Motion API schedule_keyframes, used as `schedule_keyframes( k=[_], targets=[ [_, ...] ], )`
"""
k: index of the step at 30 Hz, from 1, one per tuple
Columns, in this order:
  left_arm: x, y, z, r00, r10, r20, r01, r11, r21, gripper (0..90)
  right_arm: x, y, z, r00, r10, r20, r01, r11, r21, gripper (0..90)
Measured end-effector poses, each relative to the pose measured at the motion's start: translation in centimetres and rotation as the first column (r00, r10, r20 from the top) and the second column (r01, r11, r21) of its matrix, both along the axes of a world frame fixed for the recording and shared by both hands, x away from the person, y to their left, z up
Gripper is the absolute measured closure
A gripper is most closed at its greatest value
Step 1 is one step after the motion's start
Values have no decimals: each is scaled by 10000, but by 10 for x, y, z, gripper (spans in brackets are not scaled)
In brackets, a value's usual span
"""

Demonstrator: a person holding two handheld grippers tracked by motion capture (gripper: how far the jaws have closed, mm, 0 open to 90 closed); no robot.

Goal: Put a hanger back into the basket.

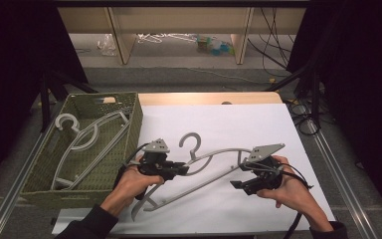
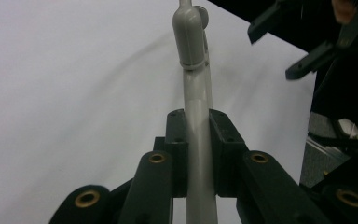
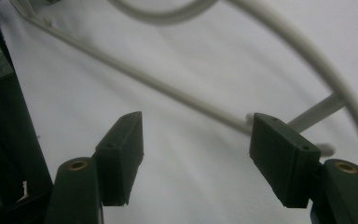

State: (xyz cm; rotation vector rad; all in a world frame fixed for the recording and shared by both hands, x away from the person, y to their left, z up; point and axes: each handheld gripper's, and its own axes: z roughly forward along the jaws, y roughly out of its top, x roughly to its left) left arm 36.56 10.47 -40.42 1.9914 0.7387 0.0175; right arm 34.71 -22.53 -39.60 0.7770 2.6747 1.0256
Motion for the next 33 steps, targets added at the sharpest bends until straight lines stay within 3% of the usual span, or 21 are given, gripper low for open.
schedule_keyframes(
  k=[1, 4, 5, 11, 12, 20, 24, 27, 30, 33],
  targets=[
    [-1, 3, 2, 10000, 67, -72, -68, 9999, -100, 791, -2, 1, -1, 9997, 26, -225, -29, 9999, -116, 349],
    [-2, 11, 8, 9995, 262, -172, -269, 9988, -419, 791, -4, 4, -8, 9998, 104, -158, -104, 9999, 0, 331],
    [-3, 13, 10, 9993, 322, -207, -332, 9981, -526, 791, -6, 4, -8, 9994, 130, -328, -131, 9999, -24, 328],
    [-11, 32, 31, 9959, 860, -291, -890, 9880, -1263, 791, -11, 5, -14, 9994, 169, -315, -166, 9998, 119, 328],
    [-12, 34, 34, 9953, 919, -292, -950, 9862, -1359, 790, -12, 4, -13, 9983, 219, -532, -217, 9998, 41, 328],
    [-20, 62, 69, 9908, 1354, -47, -1347, 9808, -1407, 790, -13, 2, -19, 9984, 118, -546, -115, 9999, 43, 327],
    [-22, 80, 86, 9862, 1645, 211, -1610, 9803, -1141, 790, -14, 1, -20, 9983, 130, -575, -125, 9999, 78, 327],
    [-22, 97, 97, 9803, 1938, 390, -1891, 9768, -1009, 790, -14, 1, -21, 9978, 199, -639, -199, 9998, 7, 327],
    [-20, 116, 106, 9698, 2339, 696, -2284, 9703, -792, 790, -14, 2, -22, 9978, 149, -647, -148, 9999, 17, 326],
    [-18, 138, 112, 9546, 2891, 714, -2849, 9565, -629, 789, -15, 2, -22, 9974, 186, -693, -182, 9998, 64, 325]
  ],
)
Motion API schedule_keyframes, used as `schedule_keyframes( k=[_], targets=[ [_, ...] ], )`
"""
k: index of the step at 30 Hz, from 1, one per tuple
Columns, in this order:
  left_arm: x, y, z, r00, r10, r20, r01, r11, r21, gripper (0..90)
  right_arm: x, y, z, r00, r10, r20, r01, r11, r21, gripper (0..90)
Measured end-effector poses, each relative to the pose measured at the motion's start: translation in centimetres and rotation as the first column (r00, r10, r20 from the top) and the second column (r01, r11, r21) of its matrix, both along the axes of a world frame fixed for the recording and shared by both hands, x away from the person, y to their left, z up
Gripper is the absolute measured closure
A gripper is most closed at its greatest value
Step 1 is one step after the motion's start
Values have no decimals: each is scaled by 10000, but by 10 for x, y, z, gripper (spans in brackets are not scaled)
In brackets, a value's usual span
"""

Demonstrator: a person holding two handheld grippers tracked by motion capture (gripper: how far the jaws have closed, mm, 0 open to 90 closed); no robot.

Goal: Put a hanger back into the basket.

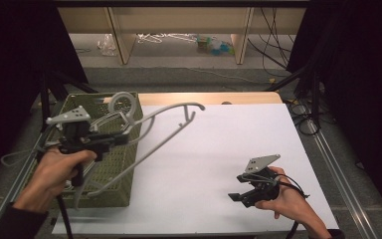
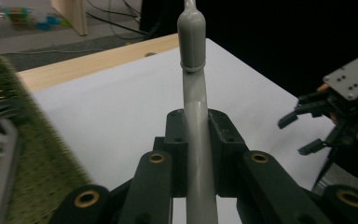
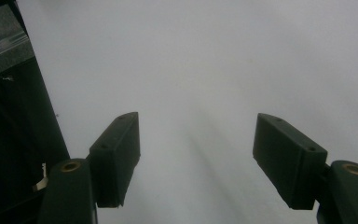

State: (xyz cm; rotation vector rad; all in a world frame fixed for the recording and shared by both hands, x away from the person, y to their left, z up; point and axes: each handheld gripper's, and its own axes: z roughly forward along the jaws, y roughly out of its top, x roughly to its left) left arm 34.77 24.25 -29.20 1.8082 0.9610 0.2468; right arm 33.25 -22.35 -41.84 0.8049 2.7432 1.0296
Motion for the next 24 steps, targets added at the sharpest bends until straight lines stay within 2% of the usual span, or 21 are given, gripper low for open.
schedule_keyframes(
  k=[7, 11, 16, 18, 22, 24],
  targets=[
    [8, 43, 5, 9957, 922, -62, -922, 9957, -34, 790, 1, -2, -1, 9999, -111, -132, 111, 9999, 19, 314],
    [15, 62, 3, 9888, 1493, -44, -1493, 9875, -504, 790, 1, -2, -2, 9999, -73, -78, 74, 10000, 41, 311],
    [23, 84, -1, 9837, 1795, -65, -1796, 9820, -593, 790, 1, -4, -2, 9998, -123, -156, 123, 9999, 27, 310],
    [27, 94, -4, 9830, 1837, -56, -1837, 9808, -651, 790, 1, -3, -4, 9999, -158, -56, 158, 9998, 89, 310],
    [35, 110, -7, 9802, 1978, -126, -1982, 9781, -642, 790, 1, -3, -5, 9999, -134, -85, 135, 9998, 108, 309],
    [39, 118, -9, 9806, 1953, -169, -1959, 9792, -529, 790, 1, -3, -5, 9999, -131, -76, 132, 9999, 102, 310]
  ],
)
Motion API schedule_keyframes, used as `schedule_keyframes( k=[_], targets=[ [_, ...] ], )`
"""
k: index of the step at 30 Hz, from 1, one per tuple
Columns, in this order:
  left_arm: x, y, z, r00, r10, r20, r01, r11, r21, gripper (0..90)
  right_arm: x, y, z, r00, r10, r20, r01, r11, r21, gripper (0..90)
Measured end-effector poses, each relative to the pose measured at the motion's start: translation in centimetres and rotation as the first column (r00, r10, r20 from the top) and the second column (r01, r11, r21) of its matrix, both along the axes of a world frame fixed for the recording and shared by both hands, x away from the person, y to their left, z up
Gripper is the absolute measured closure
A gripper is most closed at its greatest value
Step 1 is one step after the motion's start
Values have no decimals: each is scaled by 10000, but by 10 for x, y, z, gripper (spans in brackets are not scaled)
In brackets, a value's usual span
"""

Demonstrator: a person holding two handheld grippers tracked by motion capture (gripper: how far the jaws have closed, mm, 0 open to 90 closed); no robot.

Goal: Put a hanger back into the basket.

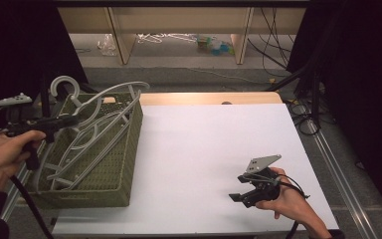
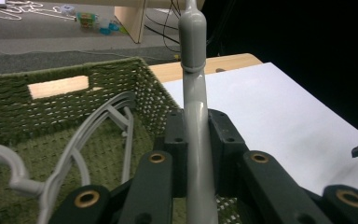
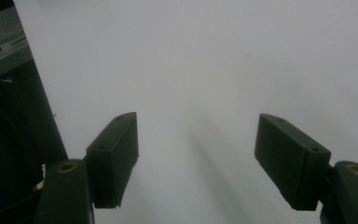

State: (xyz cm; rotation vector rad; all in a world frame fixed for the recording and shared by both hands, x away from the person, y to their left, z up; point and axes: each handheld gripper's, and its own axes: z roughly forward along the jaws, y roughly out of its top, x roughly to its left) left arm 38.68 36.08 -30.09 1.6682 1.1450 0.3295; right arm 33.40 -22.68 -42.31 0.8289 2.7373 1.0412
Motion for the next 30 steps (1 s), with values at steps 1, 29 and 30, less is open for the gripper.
schedule_keyframes(
  k=[1, 29, 30],
  targets=[
    [2, 4, -1, 10000, 17, -34, -17, 9999, 149, 790, 0, 0, 0, 10000, -7, -16, 7, 10000, -2, 310],
    [32, 28, -42, 9939, 397, -1028, -250, 9898, 1404, 789, -1, 2, 0, 9998, 120, -175, -122, 9999, -74, 311],
    [34, 27, -44, 9935, 396, -1066, -237, 9889, 1469, 789, -1, 2, 0, 9998, 117, -187, -119, 9999, -77, 311]
  ],
)
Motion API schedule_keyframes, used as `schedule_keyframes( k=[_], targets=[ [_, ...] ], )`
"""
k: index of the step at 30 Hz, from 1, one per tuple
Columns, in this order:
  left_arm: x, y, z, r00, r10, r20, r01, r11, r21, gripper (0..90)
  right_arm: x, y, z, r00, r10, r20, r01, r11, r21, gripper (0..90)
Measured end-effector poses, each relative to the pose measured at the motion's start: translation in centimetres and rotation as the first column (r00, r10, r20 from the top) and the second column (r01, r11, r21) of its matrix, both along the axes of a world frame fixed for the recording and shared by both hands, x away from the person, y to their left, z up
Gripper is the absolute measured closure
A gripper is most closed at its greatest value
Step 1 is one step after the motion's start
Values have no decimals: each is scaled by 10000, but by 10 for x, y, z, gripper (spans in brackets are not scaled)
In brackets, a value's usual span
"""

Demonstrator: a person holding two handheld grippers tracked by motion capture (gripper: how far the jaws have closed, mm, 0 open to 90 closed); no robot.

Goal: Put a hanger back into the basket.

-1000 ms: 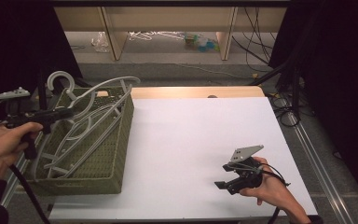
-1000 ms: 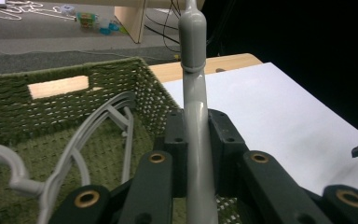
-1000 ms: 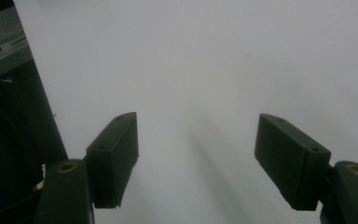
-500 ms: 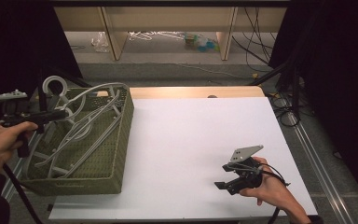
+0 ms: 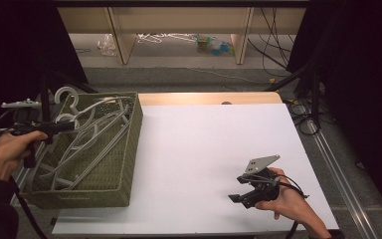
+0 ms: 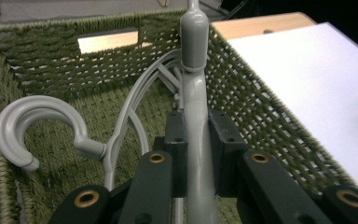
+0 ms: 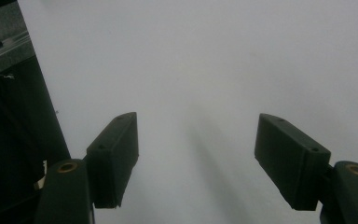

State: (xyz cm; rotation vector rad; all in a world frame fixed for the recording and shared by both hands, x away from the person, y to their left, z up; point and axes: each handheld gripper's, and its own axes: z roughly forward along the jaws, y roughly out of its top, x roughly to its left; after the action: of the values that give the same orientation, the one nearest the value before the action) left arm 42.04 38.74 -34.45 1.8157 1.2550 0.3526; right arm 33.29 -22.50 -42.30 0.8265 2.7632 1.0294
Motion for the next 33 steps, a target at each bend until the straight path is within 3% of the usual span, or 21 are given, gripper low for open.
schedule_keyframes(
  k=[4, 11, 14, 16, 20, 23, 25, 27, 29, 31, 32, 33],
  targets=[
    [7, -3, -8, 9998, 4, -192, 0, 9999, 170, 789, 0, 0, 0, 10000, 1, 35, -1, 10000, -8, 311],
    [8, -1, -24, 9988, 222, -440, -226, 9997, -81, 788, 1, -2, 1, 10000, 2, 8, -1, 10000, -68, 311],
    [8, 0, -34, 9955, 377, -872, -359, 9991, 221, 786, 0, 0, 0, 10000, 11, 44, -11, 10000, -12, 310],
    [7, 1, -40, 9936, 480, -1027, -464, 9988, 185, 781, 0, 0, 1, 9999, 52, 105, -52, 10000, 0, 311],
    [7, 2, -52, 9883, 879, -1245, -842, 9959, 343, 771, 1, 0, 1, 10000, 64, -26, -64, 9999, -101, 310],
    [7, 4, -52, 9869, 1010, -1260, -978, 9947, 317, 767, 1, -1, 1, 10000, 63, -12, -63, 9999, -89, 311],
    [8, 2, -52, 9865, 1063, -1242, -1002, 9935, 544, 764, 1, -1, 1, 10000, 84, 4, -84, 9999, -86, 311],
    [8, 3, -50, 9875, 883, -1303, -707, 9885, 1339, 750, 1, 0, 0, 10000, 0, 46, 0, 10000, -17, 310],
    [10, 2, -50, 9874, 992, -1235, -774, 9823, 1704, 734, 1, -1, 1, 10000, 64, 11, -64, 9999, -84, 311],
    [10, 0, -52, 9871, 1122, -1140, -912, 9802, 1757, 728, 1, -1, 1, 10000, 86, -34, -87, 9999, -80, 311],
    [11, -1, -53, 9886, 1216, -888, -1051, 9795, 1716, 725, 1, -1, 1, 10000, 87, -33, -87, 9999, -73, 311],
    [10, -1, -53, 9885, 1146, -983, -942, 9769, 1921, 721, 1, -1, 1, 10000, 86, -2, -86, 9999, -70, 311]
  ],
)
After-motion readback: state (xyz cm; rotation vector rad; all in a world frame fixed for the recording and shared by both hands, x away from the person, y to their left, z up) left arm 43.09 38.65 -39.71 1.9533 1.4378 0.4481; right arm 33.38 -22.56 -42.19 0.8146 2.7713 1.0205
